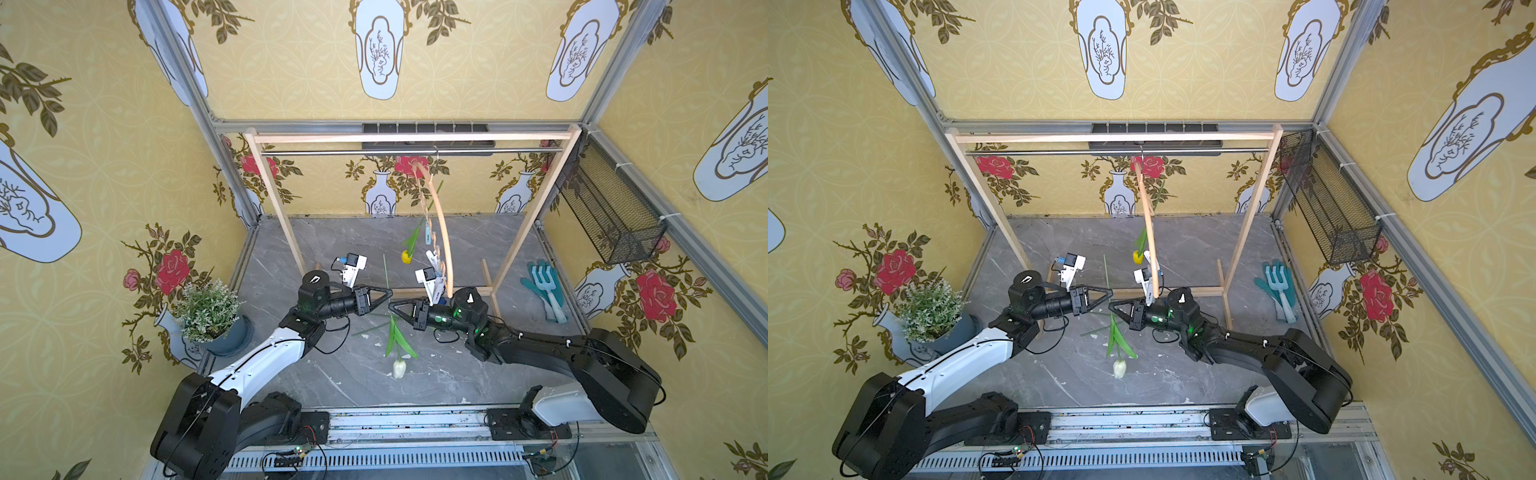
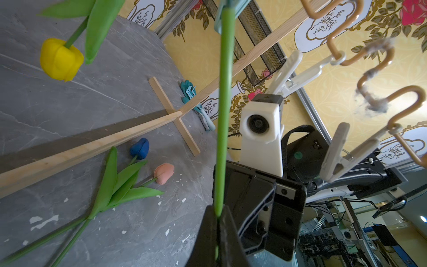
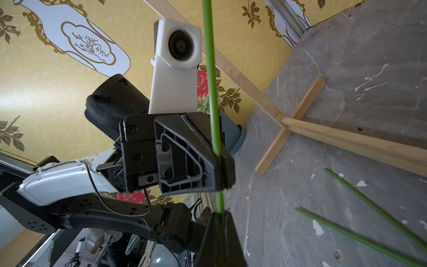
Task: Dry the flowers on a clothes hanger
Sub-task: Pick up the flower at the center of the board, then open the clamp at the hanger.
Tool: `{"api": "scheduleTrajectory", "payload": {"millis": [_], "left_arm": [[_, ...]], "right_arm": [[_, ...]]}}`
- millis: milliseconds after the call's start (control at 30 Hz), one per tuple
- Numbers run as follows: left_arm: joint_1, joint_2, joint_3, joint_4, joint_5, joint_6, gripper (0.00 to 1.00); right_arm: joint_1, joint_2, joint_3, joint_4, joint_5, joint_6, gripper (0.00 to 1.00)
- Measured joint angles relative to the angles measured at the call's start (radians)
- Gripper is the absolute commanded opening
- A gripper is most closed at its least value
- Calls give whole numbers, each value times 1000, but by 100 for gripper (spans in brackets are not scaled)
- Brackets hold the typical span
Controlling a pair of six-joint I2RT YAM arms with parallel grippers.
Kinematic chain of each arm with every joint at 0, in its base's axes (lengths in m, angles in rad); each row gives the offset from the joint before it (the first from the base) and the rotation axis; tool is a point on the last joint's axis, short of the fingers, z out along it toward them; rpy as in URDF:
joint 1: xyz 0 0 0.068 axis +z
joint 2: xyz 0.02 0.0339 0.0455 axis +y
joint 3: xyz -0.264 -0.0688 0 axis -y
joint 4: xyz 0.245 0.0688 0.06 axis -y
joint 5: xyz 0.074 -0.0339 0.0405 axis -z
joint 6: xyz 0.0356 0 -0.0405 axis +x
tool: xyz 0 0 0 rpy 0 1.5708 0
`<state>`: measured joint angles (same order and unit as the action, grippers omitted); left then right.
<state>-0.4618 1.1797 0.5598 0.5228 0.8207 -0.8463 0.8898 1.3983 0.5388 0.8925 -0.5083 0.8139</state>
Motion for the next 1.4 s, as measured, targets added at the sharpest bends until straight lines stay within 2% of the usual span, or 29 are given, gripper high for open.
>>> {"api": "scheduleTrajectory", "payload": {"millis": [33, 67, 133, 167, 400, 767, 900, 1233, 1400], "left_arm": [[0, 0, 0, 0, -2, 0, 2], [0, 0, 0, -1, -2, 0, 11], [0, 0, 0, -2, -8, 0, 36], [0, -1, 0, -2, -13, 0, 44], [4, -65, 39, -89, -103, 32, 63], [4, -184, 109, -336, -351, 148, 65], [5, -216, 109, -393, -439, 166, 68], [11, -259, 118, -450, -583, 173, 70], [16, -273, 118, -454, -603, 173, 72]], "right_arm": [[0, 1, 0, 0, 0, 0, 0], [0, 2, 0, 0, 1, 0, 0], [1, 2, 0, 0, 6, 0, 0], [1, 2, 0, -1, 6, 0, 0], [5, -4, -4, -32, 13, 0, 0], [17, -32, -18, -161, 56, -4, 0], [33, -62, -42, -227, 111, -3, 0], [33, -257, -119, -455, 304, 10, 0], [7, -376, -137, -607, 391, 22, 0]]}}
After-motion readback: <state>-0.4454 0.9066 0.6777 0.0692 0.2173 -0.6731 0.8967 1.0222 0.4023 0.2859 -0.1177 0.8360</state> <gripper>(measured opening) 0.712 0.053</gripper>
